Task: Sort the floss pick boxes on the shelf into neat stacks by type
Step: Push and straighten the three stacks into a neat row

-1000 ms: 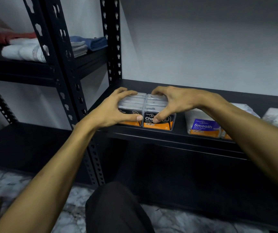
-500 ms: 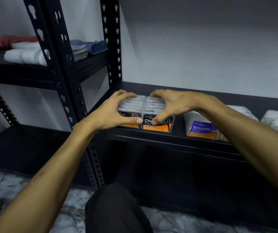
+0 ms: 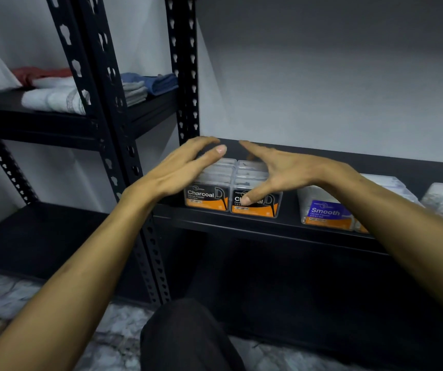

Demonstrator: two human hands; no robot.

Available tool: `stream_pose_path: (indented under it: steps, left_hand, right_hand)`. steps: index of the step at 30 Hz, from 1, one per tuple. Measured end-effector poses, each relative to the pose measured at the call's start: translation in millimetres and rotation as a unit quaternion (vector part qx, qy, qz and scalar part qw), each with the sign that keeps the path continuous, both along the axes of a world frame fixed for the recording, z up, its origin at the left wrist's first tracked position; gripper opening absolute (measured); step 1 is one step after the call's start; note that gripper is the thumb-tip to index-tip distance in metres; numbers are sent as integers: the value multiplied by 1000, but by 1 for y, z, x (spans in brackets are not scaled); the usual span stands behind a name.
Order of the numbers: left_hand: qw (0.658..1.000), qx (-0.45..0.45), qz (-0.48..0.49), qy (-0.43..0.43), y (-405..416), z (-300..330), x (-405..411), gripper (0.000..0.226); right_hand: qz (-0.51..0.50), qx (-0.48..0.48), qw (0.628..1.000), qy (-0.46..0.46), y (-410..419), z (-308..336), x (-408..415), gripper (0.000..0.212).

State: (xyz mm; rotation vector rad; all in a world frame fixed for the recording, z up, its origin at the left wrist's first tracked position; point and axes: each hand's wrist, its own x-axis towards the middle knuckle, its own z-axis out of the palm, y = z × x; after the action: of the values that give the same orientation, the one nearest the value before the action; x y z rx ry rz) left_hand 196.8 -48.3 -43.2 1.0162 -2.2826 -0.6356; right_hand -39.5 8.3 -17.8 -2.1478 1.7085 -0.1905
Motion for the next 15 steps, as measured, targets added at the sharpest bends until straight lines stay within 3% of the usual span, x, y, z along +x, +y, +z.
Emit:
stream_pose_path:
  steps: [5,15]
  left_hand:
    - [989,-75,29,-122,-5,-18,-15,56]
    - [988,-89,35,-119,-5,-22,-18,53]
  right_hand:
    - [12,-1,1000,-23,-1,-4,4,131]
    - [21,-26,999,-34,-2,-5,5,128]
